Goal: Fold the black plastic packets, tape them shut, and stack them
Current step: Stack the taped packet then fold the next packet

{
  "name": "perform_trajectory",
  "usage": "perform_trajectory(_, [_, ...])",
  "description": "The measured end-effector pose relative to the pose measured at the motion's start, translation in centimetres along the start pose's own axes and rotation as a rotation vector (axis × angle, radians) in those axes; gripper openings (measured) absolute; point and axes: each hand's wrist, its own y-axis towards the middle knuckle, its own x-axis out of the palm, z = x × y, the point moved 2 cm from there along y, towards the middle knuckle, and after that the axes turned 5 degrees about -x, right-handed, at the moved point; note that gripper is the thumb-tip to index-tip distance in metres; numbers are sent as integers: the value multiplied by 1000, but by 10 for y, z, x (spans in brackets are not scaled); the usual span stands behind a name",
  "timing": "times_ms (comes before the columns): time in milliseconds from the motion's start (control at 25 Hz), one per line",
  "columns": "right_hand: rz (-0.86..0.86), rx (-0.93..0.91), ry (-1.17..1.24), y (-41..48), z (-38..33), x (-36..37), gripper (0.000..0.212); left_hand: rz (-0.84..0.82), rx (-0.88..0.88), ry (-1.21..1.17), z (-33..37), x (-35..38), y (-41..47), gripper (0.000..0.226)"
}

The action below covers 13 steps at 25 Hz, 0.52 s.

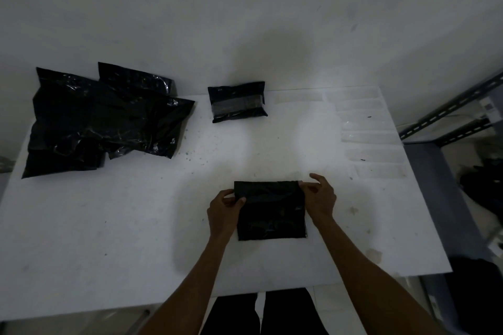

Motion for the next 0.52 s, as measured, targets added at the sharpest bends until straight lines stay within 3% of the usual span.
perform_trajectory(120, [-17, 40, -35, -9, 0, -11, 54, 31, -16, 11, 3, -4, -6, 53])
perform_trajectory(360, [-292, -77, -47, -37, 26, -18, 85, -81, -42, -49, -10, -9, -4, 66])
perform_trajectory(520, [-358, -131, 92, -29, 26, -24, 79, -132, -40, -123, -8, -16, 1, 64])
